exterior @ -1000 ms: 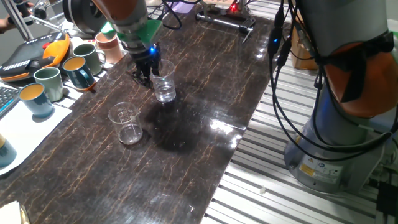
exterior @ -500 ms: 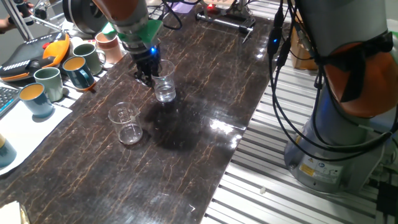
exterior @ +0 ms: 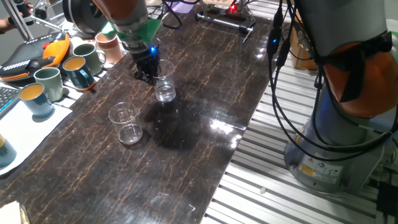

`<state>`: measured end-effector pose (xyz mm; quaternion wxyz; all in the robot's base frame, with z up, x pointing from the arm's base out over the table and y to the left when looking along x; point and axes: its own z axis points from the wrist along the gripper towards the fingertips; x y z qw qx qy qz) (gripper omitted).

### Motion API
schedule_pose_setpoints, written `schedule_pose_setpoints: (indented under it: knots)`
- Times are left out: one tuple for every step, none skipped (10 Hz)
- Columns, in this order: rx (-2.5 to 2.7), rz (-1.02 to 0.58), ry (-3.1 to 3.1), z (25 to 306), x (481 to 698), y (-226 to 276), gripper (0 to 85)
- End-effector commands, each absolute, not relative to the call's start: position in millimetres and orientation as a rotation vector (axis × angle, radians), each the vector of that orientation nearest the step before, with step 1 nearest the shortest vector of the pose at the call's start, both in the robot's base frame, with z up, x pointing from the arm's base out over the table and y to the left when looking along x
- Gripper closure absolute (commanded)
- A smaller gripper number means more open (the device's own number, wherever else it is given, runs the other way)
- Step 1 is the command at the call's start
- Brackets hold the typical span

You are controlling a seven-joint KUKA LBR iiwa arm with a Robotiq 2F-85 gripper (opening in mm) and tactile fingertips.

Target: Pour the water from one cup into another empty cup

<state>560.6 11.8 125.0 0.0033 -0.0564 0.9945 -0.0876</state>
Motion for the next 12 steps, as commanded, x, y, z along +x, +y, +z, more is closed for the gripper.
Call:
schedule_pose_setpoints:
  knots:
    - [-0.18, -0.275, 3.12, 125.0, 560.6, 11.8, 67.3]
    - [-0.182, -0.268, 3.122, 125.1, 560.6, 11.7, 70.3]
    - [-0.186, -0.263, 3.125, 125.4, 560.9, 11.6, 74.3]
    - [-0.188, -0.26, 3.13, 125.8, 561.1, 11.5, 76.7]
    - [-0.191, -0.263, 3.13, 125.9, 561.1, 11.5, 74.0]
    - [-0.191, -0.265, 3.126, 126.4, 561.1, 11.5, 72.3]
    - [-0.191, -0.26, 3.128, 127.6, 561.4, 11.6, 75.3]
    - [-0.191, -0.251, 3.132, 129.6, 561.4, 11.7, 82.3]
    - [-0.191, -0.246, 3.136, 131.9, 561.4, 11.7, 84.3]
    - [-0.19, -0.248, 3.141, 134.1, 561.5, 11.6, 84.3]
    - [-0.19, -0.248, 3.143, 135.9, 561.5, 11.8, 84.3]
    - [-0.19, -0.253, 3.141, 137.7, 561.3, 12.5, 84.3]
